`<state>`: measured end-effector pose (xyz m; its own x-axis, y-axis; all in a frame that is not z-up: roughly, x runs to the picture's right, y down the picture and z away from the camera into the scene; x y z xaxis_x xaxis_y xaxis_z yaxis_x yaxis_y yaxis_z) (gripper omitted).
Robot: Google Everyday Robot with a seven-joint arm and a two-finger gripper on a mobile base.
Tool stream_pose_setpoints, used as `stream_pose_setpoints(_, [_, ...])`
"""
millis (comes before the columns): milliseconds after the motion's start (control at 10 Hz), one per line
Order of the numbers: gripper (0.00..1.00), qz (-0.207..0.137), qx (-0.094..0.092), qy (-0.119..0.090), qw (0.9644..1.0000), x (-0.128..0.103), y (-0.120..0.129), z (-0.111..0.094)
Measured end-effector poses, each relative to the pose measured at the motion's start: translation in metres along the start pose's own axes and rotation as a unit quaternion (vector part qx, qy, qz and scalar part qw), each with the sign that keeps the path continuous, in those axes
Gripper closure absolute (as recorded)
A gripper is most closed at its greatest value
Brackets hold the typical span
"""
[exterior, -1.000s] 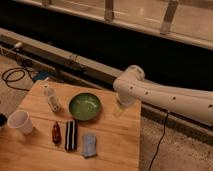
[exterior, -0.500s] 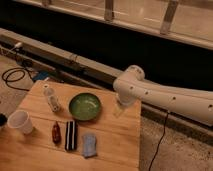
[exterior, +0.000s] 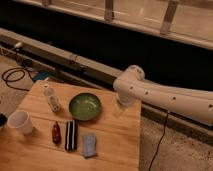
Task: Push the ceramic bowl across the table
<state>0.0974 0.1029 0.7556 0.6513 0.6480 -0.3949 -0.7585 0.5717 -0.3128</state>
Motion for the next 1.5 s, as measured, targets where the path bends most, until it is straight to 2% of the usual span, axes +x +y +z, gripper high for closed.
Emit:
stream_pose_setpoints(700, [0.30,-0.001,0.001,0.001,1.0000,0.000,-0.001,0.001])
stream_pose_setpoints(800, [0.30,-0.014,0.004,0.002,0.9999,-0.004,-0.003,0.003])
stream_pose_setpoints(1100, [0.30,-0.073,0.000,-0.003,0.9973,-0.048,0.016,0.007])
stream_pose_setpoints(1300, [0.30,-0.121,-0.015,-0.007,0.9925,-0.085,0.041,0.015])
stream_pose_setpoints(1500, [0.30,-0.130,-0.021,-0.006,0.9912,-0.092,0.047,0.017])
